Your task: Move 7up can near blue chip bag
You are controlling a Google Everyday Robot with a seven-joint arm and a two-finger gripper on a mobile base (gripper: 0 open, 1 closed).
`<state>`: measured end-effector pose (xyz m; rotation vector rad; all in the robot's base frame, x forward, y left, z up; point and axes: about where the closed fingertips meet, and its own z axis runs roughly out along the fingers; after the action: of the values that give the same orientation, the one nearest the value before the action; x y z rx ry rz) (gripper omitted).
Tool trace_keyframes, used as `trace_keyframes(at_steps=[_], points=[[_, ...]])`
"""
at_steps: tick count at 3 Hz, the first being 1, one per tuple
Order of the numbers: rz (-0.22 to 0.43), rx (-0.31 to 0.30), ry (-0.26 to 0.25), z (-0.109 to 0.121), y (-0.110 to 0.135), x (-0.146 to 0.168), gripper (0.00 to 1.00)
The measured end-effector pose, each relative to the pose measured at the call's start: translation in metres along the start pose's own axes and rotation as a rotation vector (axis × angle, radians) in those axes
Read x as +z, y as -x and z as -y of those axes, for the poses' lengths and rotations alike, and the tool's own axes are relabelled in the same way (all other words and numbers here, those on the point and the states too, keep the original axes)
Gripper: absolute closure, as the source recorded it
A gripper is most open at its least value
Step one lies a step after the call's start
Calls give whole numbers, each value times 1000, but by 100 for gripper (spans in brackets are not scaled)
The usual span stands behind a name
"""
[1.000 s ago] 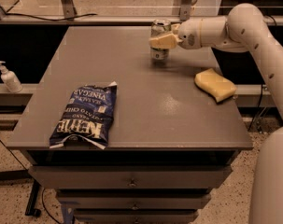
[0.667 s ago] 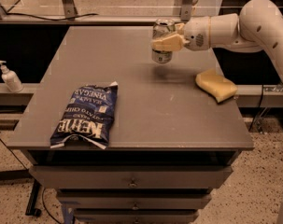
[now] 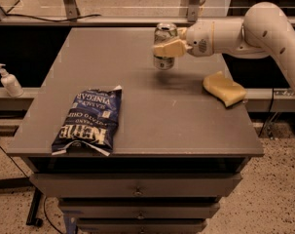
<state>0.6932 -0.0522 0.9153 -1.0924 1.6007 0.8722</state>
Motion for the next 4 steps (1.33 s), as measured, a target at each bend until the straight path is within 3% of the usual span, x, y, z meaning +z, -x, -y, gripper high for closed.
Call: trace_keyframes(at_steps=[1, 2, 4], points=[[4, -2, 25, -36, -9, 23, 100], [-21, -4, 60, -72, -36, 44, 100], [-21, -2, 69, -83, -36, 47, 100]])
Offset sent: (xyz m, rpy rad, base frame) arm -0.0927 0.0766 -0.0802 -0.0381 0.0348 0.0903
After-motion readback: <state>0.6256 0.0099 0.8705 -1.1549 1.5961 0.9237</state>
